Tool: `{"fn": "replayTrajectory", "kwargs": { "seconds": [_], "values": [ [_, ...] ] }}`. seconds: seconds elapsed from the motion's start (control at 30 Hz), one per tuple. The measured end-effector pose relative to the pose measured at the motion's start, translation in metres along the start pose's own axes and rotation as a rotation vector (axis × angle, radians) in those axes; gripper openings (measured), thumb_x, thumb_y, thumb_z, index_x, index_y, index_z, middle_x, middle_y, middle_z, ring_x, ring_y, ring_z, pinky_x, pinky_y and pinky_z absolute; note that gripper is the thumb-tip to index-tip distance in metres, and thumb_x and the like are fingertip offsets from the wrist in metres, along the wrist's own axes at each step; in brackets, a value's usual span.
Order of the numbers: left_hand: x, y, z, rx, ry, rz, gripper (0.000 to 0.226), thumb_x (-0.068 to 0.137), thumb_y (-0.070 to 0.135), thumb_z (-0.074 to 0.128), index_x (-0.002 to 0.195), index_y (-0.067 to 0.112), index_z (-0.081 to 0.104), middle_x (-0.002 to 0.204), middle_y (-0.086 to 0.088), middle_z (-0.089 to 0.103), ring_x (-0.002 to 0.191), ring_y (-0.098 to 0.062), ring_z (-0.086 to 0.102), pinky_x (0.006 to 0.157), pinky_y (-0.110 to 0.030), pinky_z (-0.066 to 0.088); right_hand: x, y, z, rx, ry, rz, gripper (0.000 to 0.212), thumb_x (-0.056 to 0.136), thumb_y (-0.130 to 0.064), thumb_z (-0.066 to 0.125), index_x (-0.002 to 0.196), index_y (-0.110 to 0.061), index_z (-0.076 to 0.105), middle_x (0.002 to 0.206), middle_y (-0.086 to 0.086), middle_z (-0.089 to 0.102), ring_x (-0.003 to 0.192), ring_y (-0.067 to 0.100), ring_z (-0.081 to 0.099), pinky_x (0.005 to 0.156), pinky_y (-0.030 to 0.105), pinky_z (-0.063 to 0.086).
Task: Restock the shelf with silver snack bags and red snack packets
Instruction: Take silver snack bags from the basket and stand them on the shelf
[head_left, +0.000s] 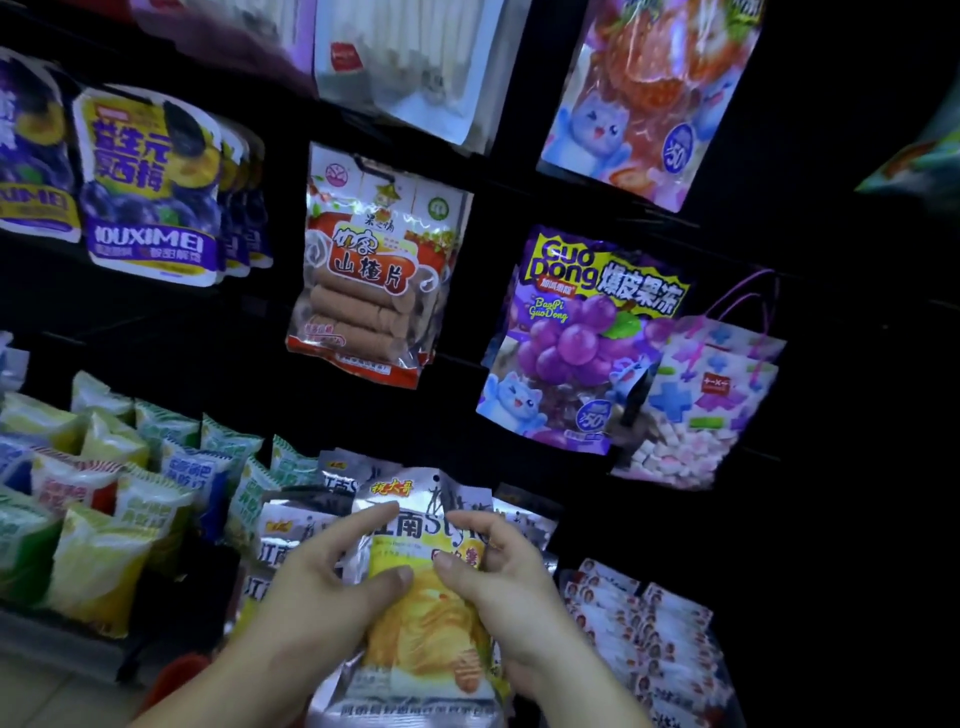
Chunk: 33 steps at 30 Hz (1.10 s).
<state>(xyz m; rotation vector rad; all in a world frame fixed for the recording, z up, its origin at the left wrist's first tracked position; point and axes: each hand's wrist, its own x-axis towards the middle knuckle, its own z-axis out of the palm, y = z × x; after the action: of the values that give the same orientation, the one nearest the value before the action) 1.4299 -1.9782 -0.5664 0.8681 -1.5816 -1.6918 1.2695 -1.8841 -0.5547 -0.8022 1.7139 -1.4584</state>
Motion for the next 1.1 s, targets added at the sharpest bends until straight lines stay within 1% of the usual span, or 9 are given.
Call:
{"fn": "replayTrajectory", "kwargs": {
  "seconds": [0.1,0.27,0.4,0.5,0.6,0.77,0.87,1.0,1.1],
  "values": [
    [-0.007,0.006,0.002,0.007,0.004,0.054,0.054,0.085,0.013,0.082,0.122,0.05,0.067,0.132,0.033,0.051,0.138,0.0,0.039,0.11,-0.038,0.046,-0.001,-0.002,-0.003,-0.024,-0.048,-0.085,0.038,0.09,-0.02,0.079,0.116,-0.046,0.069,0.128,-0.007,0.064,0.115,0.001,0.058,0.09,0.033,0.059],
    [-0.014,0.008,-0.004,0.051,0.064,0.151,0.069,0.091,0.017,0.076,0.139,0.057,0.048,0.14,0.029,0.05,0.098,0.018,0.061,0.082,-0.018,0.057,0.002,0.007,0.0,-0.099,-0.053,-0.2,0.049,0.097,-0.023,0.071,0.132,-0.055,0.057,0.148,-0.017,0.05,0.142,0.013,0.044,0.106,0.047,0.051],
    [-0.01,0.009,-0.013,0.045,0.154,0.15,0.071,0.095,0.025,0.07,0.15,0.052,0.034,0.096,0.026,0.058,0.091,-0.002,0.065,0.069,-0.014,0.047,-0.005,0.002,0.002,-0.147,-0.103,-0.245,0.076,0.098,-0.009,0.068,0.141,-0.065,0.04,0.156,-0.031,0.033,0.142,-0.014,0.027,0.096,0.002,0.038],
    [-0.007,0.013,-0.021,0.029,0.169,0.167,0.064,0.094,0.019,0.07,0.142,0.049,0.04,0.086,0.01,0.058,0.075,-0.002,0.066,0.061,-0.01,0.043,-0.007,0.003,0.005,-0.135,-0.093,-0.222,0.094,0.096,-0.011,0.07,0.146,-0.072,0.02,0.162,-0.015,0.033,0.15,0.009,0.03,0.113,0.027,0.038],
    [-0.006,0.017,-0.025,0.082,0.186,0.163,0.049,0.092,0.016,0.073,0.124,0.047,0.054,0.092,0.001,0.058,0.063,-0.001,0.063,0.057,-0.014,0.046,-0.006,0.004,0.006,-0.114,0.018,-0.238,0.096,0.09,-0.014,0.078,0.147,-0.069,0.023,0.134,0.003,0.061,0.12,0.028,0.065,0.106,0.051,0.052],
    [-0.003,0.013,-0.029,0.104,0.305,0.124,0.042,0.087,0.023,0.081,0.116,0.035,0.053,0.108,0.002,0.067,0.074,-0.01,0.07,0.064,-0.024,0.053,0.0,0.006,0.004,-0.041,0.139,-0.264,0.061,0.082,-0.009,0.085,0.133,-0.036,0.062,0.109,0.005,0.072,0.102,0.022,0.074,0.094,0.054,0.058],
    [-0.009,0.006,-0.021,0.05,0.194,0.027,0.05,0.091,0.026,0.076,0.13,0.041,0.048,0.109,0.012,0.07,0.086,-0.008,0.072,0.073,-0.033,0.061,0.002,0.007,0.007,-0.051,0.203,-0.276,0.055,0.08,-0.01,0.087,0.124,-0.034,0.063,0.101,0.008,0.072,0.088,0.028,0.075,0.084,0.059,0.06],
    [-0.023,0.005,-0.004,0.057,-0.047,-0.05,0.056,0.095,0.012,0.07,0.128,0.048,0.043,0.086,0.025,0.076,0.081,0.004,0.072,0.063,-0.012,0.055,0.007,0.011,0.007,-0.033,0.297,-0.284,0.052,0.077,-0.018,0.09,0.116,-0.036,0.06,0.097,0.007,0.073,0.086,0.029,0.075,0.081,0.059,0.059],
    [-0.02,0.007,-0.005,0.098,0.039,-0.007,0.069,0.092,0.02,0.075,0.143,0.05,0.041,0.119,0.02,0.07,0.117,-0.001,0.063,0.09,-0.024,0.056,0.006,0.01,0.003,-0.021,0.208,-0.216,0.069,0.072,-0.031,0.094,0.129,-0.037,0.056,0.103,0.005,0.072,0.09,0.025,0.076,0.077,0.055,0.062]
  ]
}}
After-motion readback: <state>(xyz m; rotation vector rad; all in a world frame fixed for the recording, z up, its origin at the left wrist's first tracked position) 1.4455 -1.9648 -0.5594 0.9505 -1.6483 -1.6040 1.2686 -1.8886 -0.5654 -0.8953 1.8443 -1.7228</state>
